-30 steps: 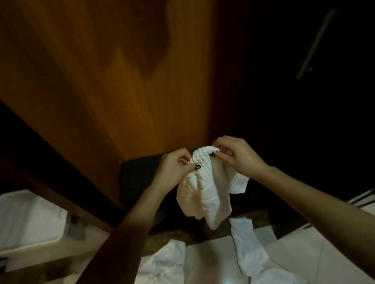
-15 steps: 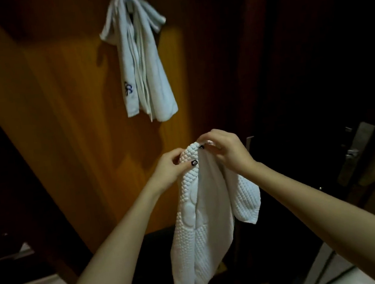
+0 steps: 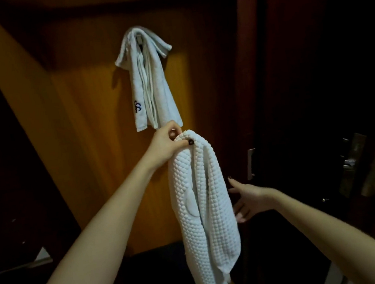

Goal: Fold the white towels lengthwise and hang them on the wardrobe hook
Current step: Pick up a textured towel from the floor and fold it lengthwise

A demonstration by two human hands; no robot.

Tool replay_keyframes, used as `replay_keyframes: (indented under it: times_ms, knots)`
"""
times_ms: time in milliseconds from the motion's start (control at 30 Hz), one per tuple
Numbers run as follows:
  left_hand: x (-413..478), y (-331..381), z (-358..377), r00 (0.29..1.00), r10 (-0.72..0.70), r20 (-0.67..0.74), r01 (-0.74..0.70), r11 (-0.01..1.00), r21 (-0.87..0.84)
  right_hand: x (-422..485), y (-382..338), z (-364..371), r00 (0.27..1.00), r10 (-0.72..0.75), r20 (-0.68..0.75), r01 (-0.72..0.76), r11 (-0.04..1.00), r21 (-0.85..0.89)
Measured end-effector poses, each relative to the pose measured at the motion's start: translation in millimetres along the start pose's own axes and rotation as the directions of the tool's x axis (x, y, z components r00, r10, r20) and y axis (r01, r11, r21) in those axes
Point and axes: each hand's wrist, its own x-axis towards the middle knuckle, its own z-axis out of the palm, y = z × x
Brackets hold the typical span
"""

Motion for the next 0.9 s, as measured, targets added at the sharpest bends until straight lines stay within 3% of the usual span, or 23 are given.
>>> replay_keyframes:
  times_ms: [67, 233, 300, 367, 433, 533, 567, 633, 700, 767, 900]
  knots:
    - [2, 0, -5, 0.999, 0.012, 0.03, -0.013, 0.999, 0.032, 9, -1, 4, 0.992, -0.09, 0.091, 0.079, 0.99, 0.116]
    - [-2, -3, -13, 0.994, 0.033, 0.105, -0.039, 0.997, 0.061, 17, -14, 14, 0.955, -0.205, 0.213, 0.2, 0.979, 0.045]
    - [-6, -9, -19, 0.995, 0.005, 0.099, -0.013, 0.996, 0.083, 20, -20, 16, 0.939, -0.334, 0.082, 0.317, 0.934, 0.166]
    - [-7, -15, -29, 0.99, -0.037, 0.135, 0.021, 0.993, 0.119, 20, -29, 11, 0.879, -0.455, -0.146, 0.477, 0.845, 0.24]
    - [-8, -19, -37, 0.961, -0.131, 0.243, 0.079, 0.974, 0.213, 12, -44, 3, 0.772, -0.557, -0.306, 0.62, 0.765, 0.174]
    - [-11, -26, -44, 0.833, -0.371, 0.41, 0.252, 0.915, 0.315, -7, -69, -6, 0.629, -0.681, -0.375, 0.713, 0.698, -0.072]
    - [-12, -27, -44, 0.801, -0.415, 0.43, 0.334, 0.908, 0.254, -14, -78, -7, 0.586, -0.729, -0.355, 0.729, 0.665, -0.162]
    - [-12, -30, -41, 0.829, -0.402, 0.389, 0.416, 0.908, 0.051, -27, -92, 0, 0.523, -0.821, -0.228, 0.76, 0.57, -0.311]
    - [-8, -27, -37, 0.897, -0.337, 0.285, 0.364, 0.93, -0.044, -34, -100, 16, 0.525, -0.851, -0.02, 0.754, 0.476, -0.453]
    - [-3, -24, -29, 0.922, -0.292, 0.256, 0.315, 0.948, -0.054, -35, -101, 33, 0.533, -0.834, 0.144, 0.744, 0.381, -0.549]
    - [-5, -24, -9, 0.868, -0.295, 0.4, 0.365, 0.925, -0.109, -55, -119, 44, 0.442, -0.871, 0.215, 0.79, 0.265, -0.552]
